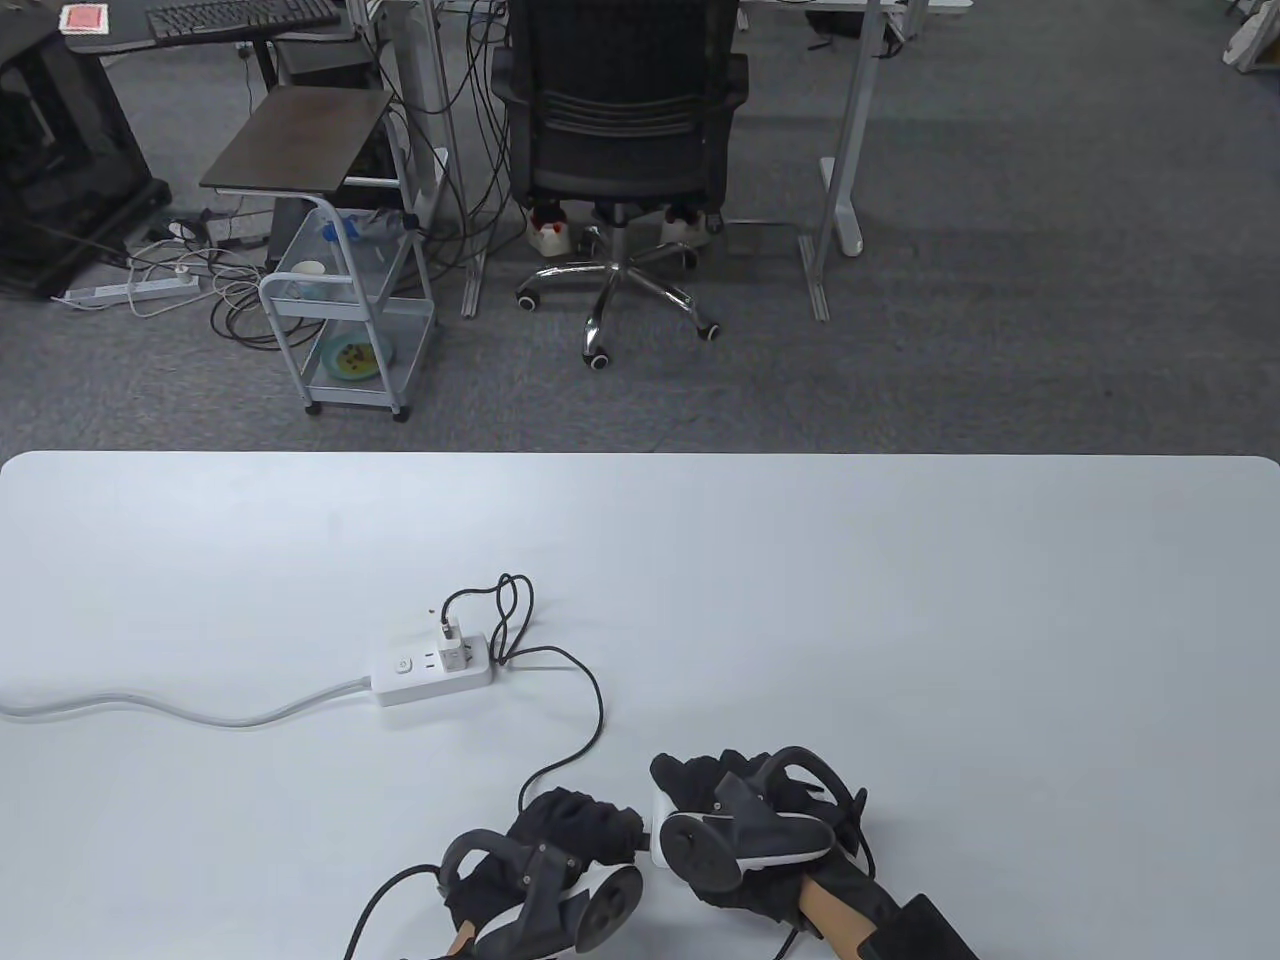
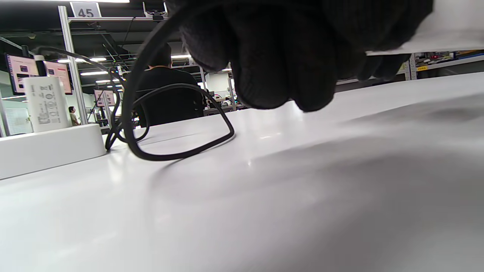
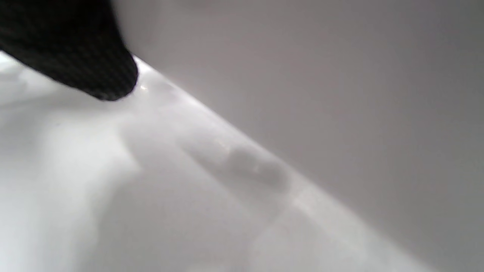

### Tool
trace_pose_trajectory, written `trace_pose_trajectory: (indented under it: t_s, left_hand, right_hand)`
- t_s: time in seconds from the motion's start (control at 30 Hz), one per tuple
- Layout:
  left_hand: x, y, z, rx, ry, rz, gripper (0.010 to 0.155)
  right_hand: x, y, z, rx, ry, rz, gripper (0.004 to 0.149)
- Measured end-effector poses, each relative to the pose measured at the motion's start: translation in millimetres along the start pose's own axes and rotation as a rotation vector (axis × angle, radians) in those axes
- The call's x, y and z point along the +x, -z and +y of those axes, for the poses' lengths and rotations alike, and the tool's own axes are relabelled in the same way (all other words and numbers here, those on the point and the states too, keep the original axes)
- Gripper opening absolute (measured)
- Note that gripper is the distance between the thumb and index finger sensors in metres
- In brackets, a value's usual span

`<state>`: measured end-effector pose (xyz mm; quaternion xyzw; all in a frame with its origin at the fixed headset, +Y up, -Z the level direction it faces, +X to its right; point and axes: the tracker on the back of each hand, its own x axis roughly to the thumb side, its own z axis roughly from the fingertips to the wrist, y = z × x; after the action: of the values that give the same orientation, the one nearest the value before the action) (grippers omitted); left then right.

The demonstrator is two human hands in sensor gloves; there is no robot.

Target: Unplug the charger and disconnect the battery pack

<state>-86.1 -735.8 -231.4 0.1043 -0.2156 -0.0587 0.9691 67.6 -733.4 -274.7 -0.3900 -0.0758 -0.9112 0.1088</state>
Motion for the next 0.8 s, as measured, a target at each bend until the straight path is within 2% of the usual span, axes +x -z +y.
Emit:
trace_pose_trajectory:
  t_s: [0.37,0.8]
  left_hand:
    - [-1.4,2.7,-3.8,-0.013,0.035,0.024,0.044]
    - [-4.4,2.6,-2.3,-0.035,-0.022,0.015,0.044]
  right_hand:
    - [6.3,2.5,0.7,0.03,-0.05,0.019,0.111]
    - [-0.8,2.3,5.6,0.027,0.038,-0.007,0.111]
